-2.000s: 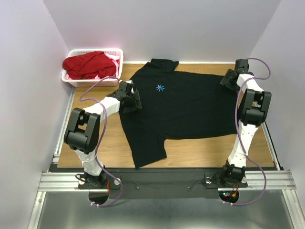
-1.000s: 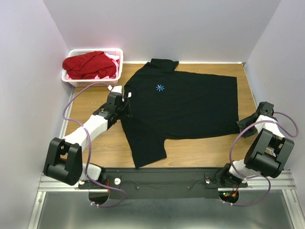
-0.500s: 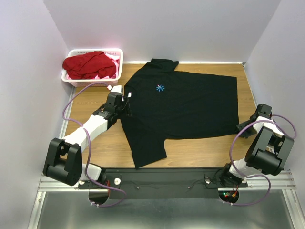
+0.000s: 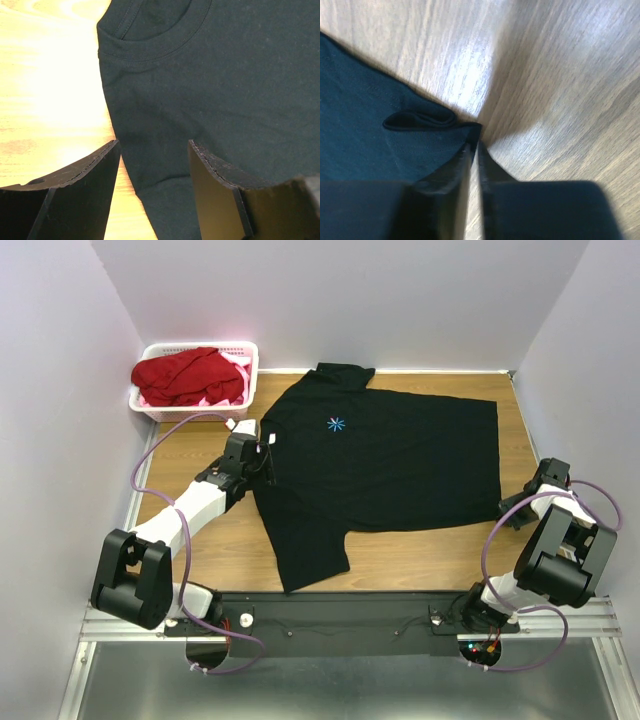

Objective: Fold and stack the t-shirts
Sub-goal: Flatten the tshirt out

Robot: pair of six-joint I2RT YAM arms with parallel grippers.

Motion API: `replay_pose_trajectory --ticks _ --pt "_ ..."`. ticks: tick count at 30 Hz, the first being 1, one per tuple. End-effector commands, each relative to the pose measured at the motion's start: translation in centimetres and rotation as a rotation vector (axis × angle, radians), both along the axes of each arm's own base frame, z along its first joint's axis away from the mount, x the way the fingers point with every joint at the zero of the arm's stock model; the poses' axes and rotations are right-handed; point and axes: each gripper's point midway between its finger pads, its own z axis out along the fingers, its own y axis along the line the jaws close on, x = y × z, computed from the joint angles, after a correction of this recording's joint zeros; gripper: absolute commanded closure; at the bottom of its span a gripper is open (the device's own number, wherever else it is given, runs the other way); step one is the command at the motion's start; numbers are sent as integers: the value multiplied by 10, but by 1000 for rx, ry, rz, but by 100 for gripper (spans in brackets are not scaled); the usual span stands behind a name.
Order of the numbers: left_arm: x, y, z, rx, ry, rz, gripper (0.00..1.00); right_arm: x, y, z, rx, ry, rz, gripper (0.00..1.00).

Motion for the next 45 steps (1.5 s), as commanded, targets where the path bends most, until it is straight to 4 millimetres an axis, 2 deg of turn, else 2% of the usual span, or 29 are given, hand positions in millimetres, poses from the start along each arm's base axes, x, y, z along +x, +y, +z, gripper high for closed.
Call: replay_pose_trajectory --ticks 1,4,6,19,26,32,45 --pt "3 2 6 11 -22 6 32 0 -18 16 -106 -8 0 71" --pt "3 1 3 8 -20 7 32 3 -28 27 -155 -12 3 66" --pt "3 0 3 5 -21 6 32 4 -30 28 -161 -3 14 66" --pt "3 1 1 9 -16 6 32 9 -23 8 -100 32 91 67" --pt "3 1 0 8 -15 5 32 20 -24 27 -121 -33 118 67" --pt "3 0 0 8 -14 3 32 21 -22 36 -138 -62 137 70" --pt "1 1 0 9 -16 4 33 19 -20 15 -95 -10 161 71"
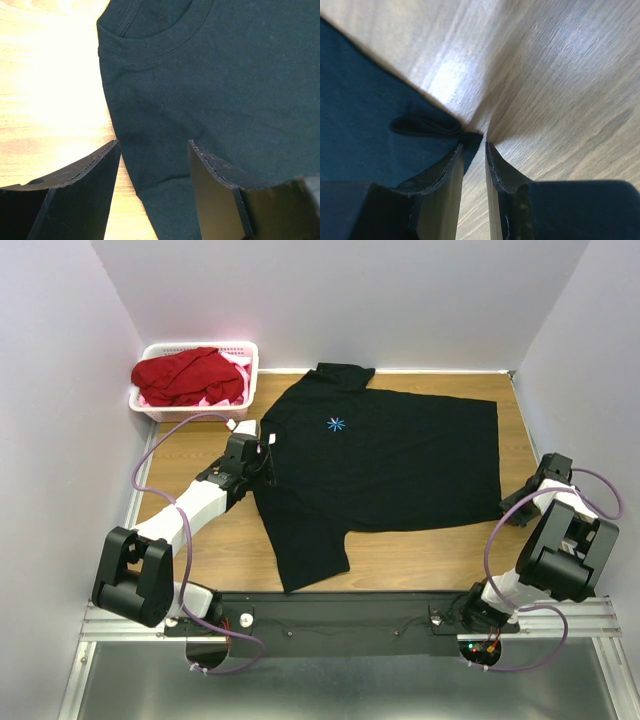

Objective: Fold and stack the t-shirts
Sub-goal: Flatten the tshirt out

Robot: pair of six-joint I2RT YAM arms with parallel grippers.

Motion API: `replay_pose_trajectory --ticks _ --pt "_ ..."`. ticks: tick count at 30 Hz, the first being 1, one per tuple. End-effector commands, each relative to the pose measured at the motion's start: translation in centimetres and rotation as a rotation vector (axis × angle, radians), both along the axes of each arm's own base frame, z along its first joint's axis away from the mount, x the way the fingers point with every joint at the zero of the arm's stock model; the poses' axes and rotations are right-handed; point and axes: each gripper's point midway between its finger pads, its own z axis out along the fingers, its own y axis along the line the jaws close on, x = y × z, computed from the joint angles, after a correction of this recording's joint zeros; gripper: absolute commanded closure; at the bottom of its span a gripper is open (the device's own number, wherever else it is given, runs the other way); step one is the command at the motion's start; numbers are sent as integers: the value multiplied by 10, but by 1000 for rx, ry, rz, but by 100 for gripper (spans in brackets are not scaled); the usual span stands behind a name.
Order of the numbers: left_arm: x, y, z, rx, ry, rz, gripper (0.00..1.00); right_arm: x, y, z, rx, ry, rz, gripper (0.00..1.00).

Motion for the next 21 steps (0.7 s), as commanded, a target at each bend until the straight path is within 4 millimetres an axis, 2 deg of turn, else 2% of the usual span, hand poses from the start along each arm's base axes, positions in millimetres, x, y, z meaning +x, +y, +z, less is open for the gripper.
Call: replay_pose_trajectory --ticks 1,13,17,18,19,21 --pt "2 2 4 4 -28 5 32 13 -8 3 -18 -21 17 70" --pt "1 2 3 5 -29 5 32 -5 -10 -21 -32 81 20 71" --pt "1 2 3 7 -28 7 32 -10 -6 -26 -18 95 26 85" --pt "1 2 3 7 -28 7 32 -10 -6 -27 -18 97 25 90" --pt "1 3 3 8 -28 8 32 -10 -6 -26 -20 95 25 98" --pt "1 4 2 18 -22 10 32 -10 -7 -22 -25 89 24 99"
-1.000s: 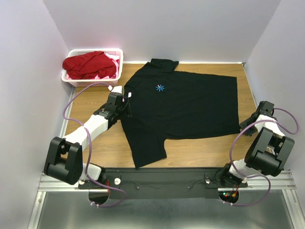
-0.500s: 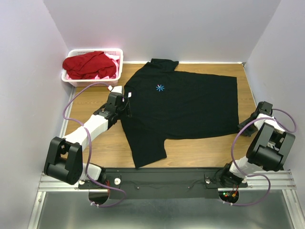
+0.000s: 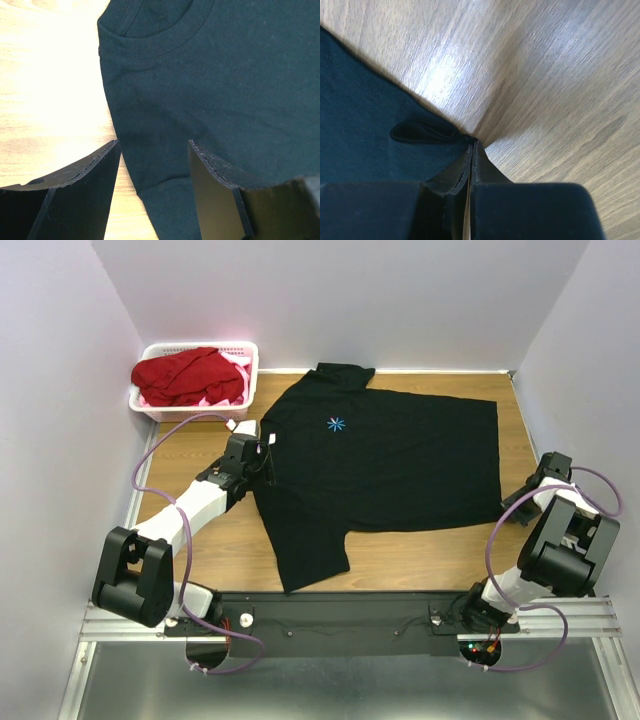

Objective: Fold and stack the t-shirts
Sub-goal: Flatten the tshirt out

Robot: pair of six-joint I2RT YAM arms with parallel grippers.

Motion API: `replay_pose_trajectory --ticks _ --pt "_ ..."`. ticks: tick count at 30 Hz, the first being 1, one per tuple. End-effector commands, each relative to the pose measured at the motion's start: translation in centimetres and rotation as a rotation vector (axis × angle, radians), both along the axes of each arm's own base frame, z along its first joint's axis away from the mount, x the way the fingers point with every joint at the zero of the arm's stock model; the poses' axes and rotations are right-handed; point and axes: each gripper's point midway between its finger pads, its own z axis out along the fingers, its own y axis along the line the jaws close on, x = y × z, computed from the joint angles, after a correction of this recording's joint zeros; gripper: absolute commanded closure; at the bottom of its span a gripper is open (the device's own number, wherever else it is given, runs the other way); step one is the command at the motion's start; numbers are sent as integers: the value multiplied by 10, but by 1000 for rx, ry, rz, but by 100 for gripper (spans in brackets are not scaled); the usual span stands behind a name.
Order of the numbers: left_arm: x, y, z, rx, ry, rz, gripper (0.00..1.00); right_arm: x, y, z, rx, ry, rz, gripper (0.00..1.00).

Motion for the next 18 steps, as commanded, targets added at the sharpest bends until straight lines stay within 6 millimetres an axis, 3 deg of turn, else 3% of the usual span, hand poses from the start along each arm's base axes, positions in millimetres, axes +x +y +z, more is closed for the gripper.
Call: replay_pose_trajectory --ticks 1,6,8,13,18 --pt "1 4 1 19 -16 11 32 -12 -2 -7 -21 52 -1 99" --pt "-1 8 -2 40 17 29 32 -20 -5 20 -57 49 -47 99" --pt "-2 9 -5 42 35 45 32 -29 4 26 -32 60 -60 99" --pt "-18 27 -24 70 132 159 37 -45 24 30 30 57 -89 99" --pt "-25 43 -36 46 166 262 45 -55 29 29 25 53 -105 99"
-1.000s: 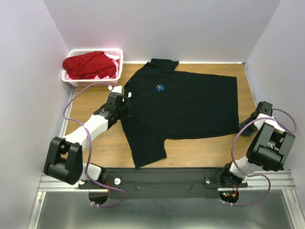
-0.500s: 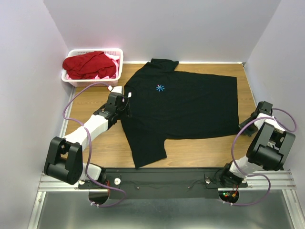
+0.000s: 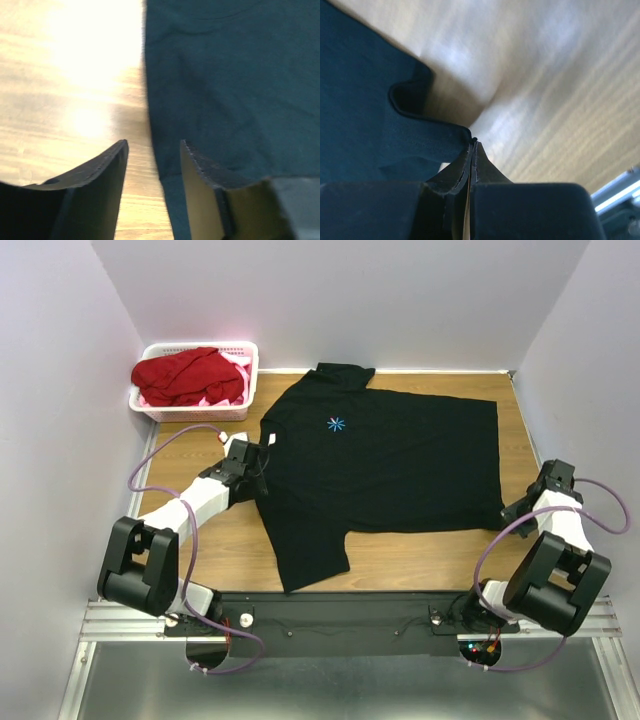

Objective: Fold and stack the t-shirts
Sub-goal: Flatten the tshirt out

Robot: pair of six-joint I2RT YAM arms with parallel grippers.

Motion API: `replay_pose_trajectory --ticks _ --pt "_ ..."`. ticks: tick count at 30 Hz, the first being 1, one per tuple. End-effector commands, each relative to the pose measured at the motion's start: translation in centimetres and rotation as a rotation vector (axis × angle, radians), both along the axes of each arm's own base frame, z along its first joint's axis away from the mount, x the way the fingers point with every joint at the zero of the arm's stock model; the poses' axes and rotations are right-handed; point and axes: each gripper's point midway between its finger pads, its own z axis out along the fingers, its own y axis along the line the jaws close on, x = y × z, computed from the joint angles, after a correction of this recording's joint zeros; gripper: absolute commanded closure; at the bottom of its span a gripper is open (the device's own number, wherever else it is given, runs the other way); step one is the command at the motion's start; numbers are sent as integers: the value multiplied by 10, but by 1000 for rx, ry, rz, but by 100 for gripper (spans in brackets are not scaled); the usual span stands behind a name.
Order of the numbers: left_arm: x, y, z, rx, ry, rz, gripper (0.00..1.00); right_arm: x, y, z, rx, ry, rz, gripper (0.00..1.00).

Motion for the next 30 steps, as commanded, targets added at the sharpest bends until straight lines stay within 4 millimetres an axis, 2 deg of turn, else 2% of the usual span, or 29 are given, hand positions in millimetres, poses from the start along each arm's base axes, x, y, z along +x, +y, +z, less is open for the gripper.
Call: replay_pose_trajectory --ticks 1,7,10,16,23,30 --pt "-5 23 -6 -6 17 132 45 -14 7 0 12 21 -33 99" --pt "-6 12 -17 -70 62 105 46 -12 5 4 2 13 -47 99" --pt "-11 4 -23 -107 98 80 46 -12 4 5 -4 11 -49 99" --pt "-21 -1 -26 -124 142 55 46 -5 2 11 -2 -10 -53 99" --pt "-43 -4 -51 -138 242 31 53 -6 0 10 -3 4 -54 99" --pt "-49 -18 -43 -206 243 -20 56 -17 3 3 -3 40 -55 99"
